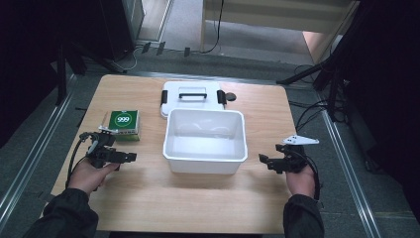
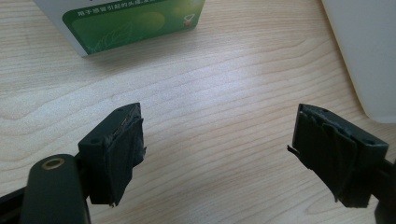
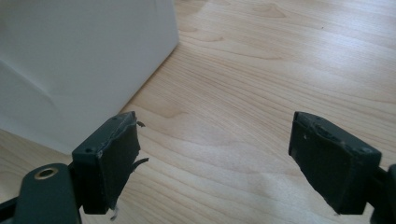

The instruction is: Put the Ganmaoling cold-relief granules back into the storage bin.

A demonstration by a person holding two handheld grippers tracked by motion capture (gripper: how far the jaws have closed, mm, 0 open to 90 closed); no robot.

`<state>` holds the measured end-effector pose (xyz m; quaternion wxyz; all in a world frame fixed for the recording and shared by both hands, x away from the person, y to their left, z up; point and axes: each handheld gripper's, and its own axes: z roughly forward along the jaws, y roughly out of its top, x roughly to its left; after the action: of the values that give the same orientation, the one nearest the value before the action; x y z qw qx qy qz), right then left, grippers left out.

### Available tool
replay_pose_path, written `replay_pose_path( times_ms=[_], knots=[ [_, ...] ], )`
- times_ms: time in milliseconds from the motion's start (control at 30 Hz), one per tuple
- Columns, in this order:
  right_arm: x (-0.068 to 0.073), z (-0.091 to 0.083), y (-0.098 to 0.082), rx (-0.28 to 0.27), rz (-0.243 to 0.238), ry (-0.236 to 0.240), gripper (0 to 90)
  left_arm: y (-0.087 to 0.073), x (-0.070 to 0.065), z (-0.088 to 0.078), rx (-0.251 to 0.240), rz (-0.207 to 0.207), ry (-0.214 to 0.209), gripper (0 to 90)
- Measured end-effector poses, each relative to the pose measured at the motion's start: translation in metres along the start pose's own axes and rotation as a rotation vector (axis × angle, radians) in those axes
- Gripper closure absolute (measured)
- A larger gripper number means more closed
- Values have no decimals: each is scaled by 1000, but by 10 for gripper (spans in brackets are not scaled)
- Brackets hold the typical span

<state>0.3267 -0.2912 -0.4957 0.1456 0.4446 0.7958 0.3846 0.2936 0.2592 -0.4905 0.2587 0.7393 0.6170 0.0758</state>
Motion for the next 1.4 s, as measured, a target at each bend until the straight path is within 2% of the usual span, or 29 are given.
replay_pose_path(
  times_ms=[67, 133, 267, 567, 700, 767, 900, 967, 1067, 1167, 1233, 1300, 1400],
  knots=[
    [0, 1, 0, 17, -1, -16, 154, 0, -1, 0, -5, -10, 0, 174],
    [0, 2, -1, 31, 11, -4, 157, -1, 0, -1, -1, -7, 3, 174],
    [1, 6, -2, 67, -15, -2, 170, -1, 0, -1, 7, -4, 10, 174],
    [1, 8, -1, 77, -12, -8, 168, -3, 2, -4, 2, -24, 18, 174],
    [1, 8, 0, 56, -15, -59, 136, -4, 3, -5, 6, -39, 20, 174],
    [1, 7, 0, 48, -6, -73, 136, -4, 4, -5, 6, -58, 24, 168],
    [0, 8, 1, 48, 4, -63, 139, -5, 6, -8, 9, -82, 31, 144],
    [1, 9, 1, 52, -2, -61, 140, -4, 8, -14, 12, -115, 35, 133],
    [2, 11, 2, 60, -8, -54, 142, 1, 9, -17, 9, -152, 47, 87],
    [2, 11, 2, 64, -10, -50, 143, 8, 10, -19, 41, -147, 58, 31],
    [2, 11, 2, 63, -11, -51, 144, 13, 11, -18, 63, -157, 49, 3],
    [2, 10, 2, 62, -8, -50, 145, 16, 11, -18, 68, -156, 52, 1],
    [2, 10, 1, 65, -5, -50, 145, 30, 10, -21, 59, -141, 68, 0]
  ],
)
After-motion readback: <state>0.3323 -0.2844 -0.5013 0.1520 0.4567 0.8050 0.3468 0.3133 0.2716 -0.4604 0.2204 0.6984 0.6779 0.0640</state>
